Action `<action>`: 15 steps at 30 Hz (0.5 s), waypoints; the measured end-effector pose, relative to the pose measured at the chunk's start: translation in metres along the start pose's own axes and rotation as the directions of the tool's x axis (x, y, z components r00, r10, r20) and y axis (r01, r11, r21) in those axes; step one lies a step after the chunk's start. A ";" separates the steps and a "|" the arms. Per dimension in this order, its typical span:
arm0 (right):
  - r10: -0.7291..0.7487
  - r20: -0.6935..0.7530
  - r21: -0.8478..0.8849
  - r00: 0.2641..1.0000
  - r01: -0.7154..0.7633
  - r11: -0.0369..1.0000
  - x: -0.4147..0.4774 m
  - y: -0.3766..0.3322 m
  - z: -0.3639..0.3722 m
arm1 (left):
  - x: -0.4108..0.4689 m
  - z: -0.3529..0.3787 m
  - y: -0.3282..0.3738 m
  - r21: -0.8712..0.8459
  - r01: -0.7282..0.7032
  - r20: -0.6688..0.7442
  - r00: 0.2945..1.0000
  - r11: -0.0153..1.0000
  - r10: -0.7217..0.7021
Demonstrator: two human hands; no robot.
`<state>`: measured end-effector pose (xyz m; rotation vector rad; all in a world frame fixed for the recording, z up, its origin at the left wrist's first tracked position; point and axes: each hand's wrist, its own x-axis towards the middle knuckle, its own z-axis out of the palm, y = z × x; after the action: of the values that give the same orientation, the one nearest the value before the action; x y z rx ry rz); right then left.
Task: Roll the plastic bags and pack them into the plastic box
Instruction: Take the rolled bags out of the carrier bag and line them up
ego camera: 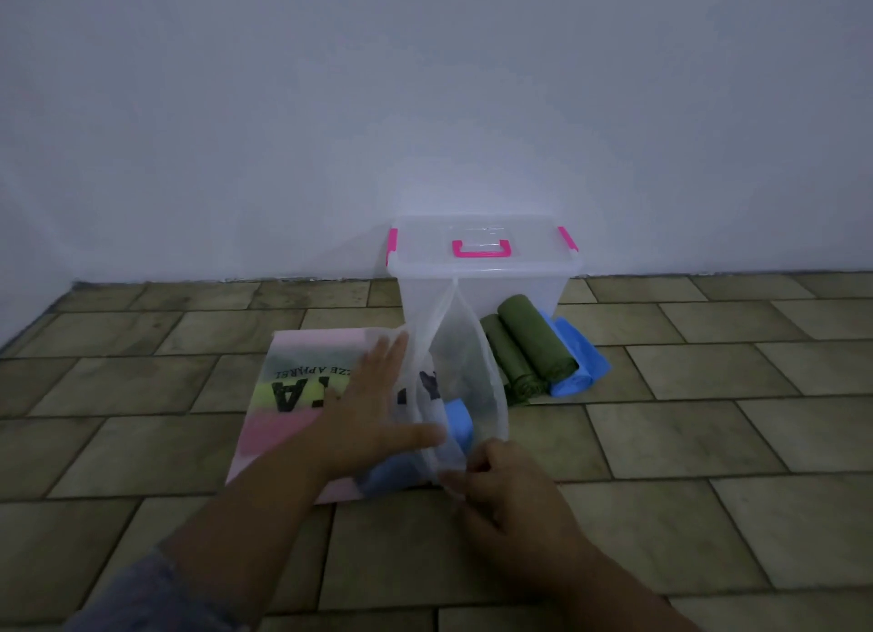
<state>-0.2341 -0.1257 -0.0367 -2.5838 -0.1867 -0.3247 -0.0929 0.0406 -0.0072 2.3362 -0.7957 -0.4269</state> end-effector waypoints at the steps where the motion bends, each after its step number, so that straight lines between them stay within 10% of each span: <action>1: -0.023 0.043 0.013 0.999 0.023 1.000 0.000 -0.002 0.001 | 0.000 0.003 0.007 0.060 -0.055 -0.037 0.998 0.997 0.057; 5: -0.105 0.204 -0.004 0.973 0.108 0.994 0.006 -0.006 0.004 | 0.002 0.030 0.003 0.476 -0.014 -0.082 0.995 0.879 0.061; 11: 0.073 0.007 -0.010 0.997 -0.073 0.997 0.044 0.008 -0.018 | -0.001 0.037 -0.030 0.469 0.049 -0.117 0.993 0.882 0.007; 15: 0.110 0.279 -0.129 0.954 -0.077 0.989 0.083 0.011 -0.018 | 0.004 0.037 -0.031 0.444 0.063 -0.126 0.992 0.894 -0.007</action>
<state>-0.1551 -0.1388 -0.0056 -2.7359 -0.1505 0.0778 -0.0945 0.0403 -0.0558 2.7749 -0.8645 -0.1164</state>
